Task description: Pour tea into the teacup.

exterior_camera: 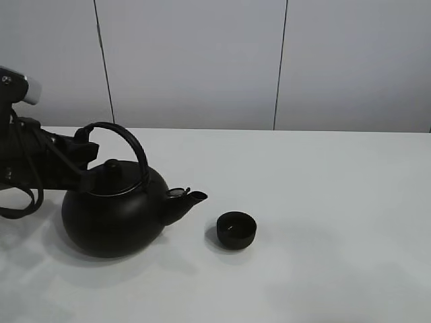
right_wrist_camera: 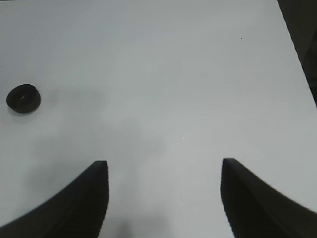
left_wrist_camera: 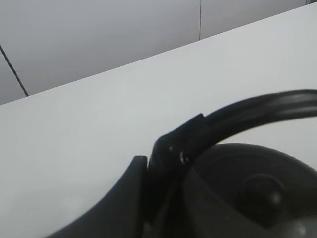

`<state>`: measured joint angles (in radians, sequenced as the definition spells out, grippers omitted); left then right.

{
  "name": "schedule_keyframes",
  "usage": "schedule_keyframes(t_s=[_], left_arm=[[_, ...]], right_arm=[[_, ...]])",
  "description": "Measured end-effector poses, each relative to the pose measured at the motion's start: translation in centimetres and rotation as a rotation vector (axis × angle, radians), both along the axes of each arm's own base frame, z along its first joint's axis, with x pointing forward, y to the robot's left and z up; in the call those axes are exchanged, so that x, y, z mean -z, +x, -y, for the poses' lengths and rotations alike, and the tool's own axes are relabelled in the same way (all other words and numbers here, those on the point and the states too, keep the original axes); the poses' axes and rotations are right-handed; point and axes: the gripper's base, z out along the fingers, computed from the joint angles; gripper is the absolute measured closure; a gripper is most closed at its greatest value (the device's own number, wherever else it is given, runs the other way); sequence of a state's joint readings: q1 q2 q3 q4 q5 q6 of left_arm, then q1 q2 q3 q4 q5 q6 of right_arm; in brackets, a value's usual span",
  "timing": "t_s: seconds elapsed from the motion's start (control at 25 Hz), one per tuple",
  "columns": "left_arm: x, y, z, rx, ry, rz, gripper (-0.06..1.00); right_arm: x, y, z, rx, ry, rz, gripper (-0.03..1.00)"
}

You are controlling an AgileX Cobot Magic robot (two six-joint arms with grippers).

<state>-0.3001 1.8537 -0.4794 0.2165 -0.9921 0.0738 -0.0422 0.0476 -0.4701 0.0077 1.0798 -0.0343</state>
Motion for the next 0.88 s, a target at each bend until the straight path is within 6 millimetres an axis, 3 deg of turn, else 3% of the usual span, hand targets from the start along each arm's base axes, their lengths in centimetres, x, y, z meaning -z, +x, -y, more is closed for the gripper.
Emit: schedule_keyframes(t_s=[0.32,0.56,0.88], left_arm=[[-3.3,-0.4,-0.3,-0.031,0.010,0.020,0.84],[-5.6,-0.4,1.4,-0.022,-0.014,0.030,0.84],[-6.0,-1.0,3.8,0.032,-0.017,0.025,0.84]], right_arm=[[0.0,0.0,0.0,0.000,0.000,0.000,0.52],[0.0,0.0,0.0,0.000,0.000,0.002,0.52],[0.0,0.0,0.0,0.000,0.000,0.002,0.52]])
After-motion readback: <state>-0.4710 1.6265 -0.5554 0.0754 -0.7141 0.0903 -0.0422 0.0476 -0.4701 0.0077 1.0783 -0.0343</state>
